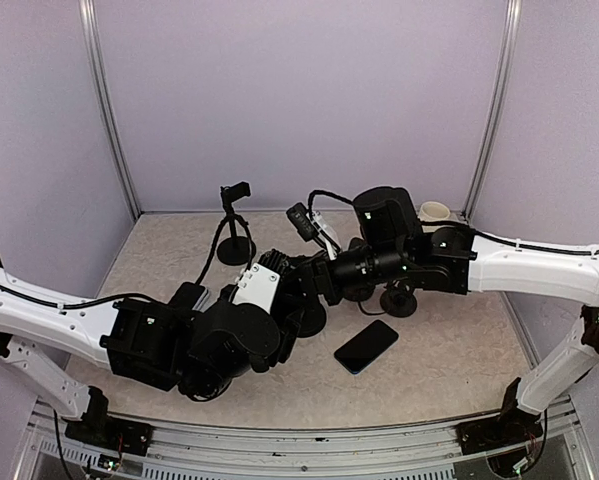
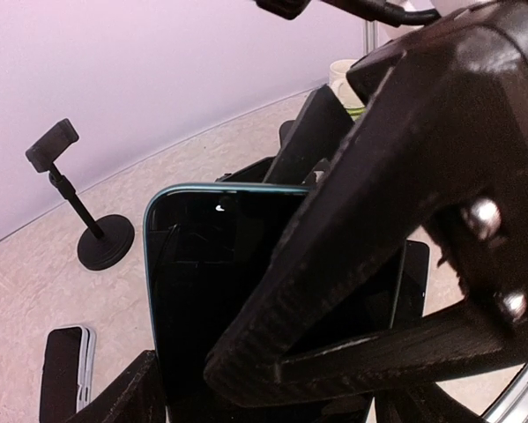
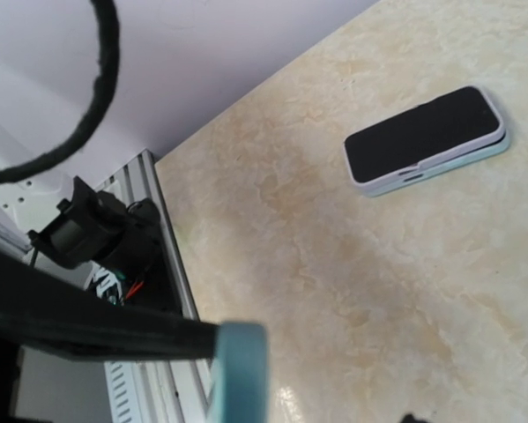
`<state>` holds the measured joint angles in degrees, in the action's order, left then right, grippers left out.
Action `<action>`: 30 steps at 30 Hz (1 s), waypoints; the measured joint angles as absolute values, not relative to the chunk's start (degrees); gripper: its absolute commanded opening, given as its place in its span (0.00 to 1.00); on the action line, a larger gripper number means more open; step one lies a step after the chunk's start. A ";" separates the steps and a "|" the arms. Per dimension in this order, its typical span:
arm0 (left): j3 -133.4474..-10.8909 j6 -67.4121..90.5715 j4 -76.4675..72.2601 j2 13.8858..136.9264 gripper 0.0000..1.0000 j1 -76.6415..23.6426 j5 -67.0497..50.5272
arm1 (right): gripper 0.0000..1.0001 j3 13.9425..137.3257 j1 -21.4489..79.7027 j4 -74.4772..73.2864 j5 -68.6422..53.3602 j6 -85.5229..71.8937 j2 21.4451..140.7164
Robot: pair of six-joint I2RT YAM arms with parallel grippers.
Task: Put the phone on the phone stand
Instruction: Pass from the left arm to the right
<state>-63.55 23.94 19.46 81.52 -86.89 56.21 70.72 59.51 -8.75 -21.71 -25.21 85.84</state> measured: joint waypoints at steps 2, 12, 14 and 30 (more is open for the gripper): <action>-63.99 23.94 19.49 81.93 0.51 -86.94 56.25 | 0.63 70.78 59.72 -8.75 -21.85 -25.23 86.26; -64.25 23.94 19.44 82.17 0.51 -87.57 56.82 | 0.51 71.00 59.90 -8.34 -22.17 -26.26 87.55; -64.25 23.94 19.44 82.28 0.51 -87.59 56.93 | 0.47 71.11 59.90 -8.21 -22.39 -26.92 87.83; -64.25 24.21 19.44 83.66 0.52 -87.77 57.23 | 0.05 71.61 60.27 -6.98 -24.45 -28.16 88.40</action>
<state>-64.25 24.21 19.44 83.66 -87.77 57.23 71.61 60.27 -6.98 -24.45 -28.16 88.40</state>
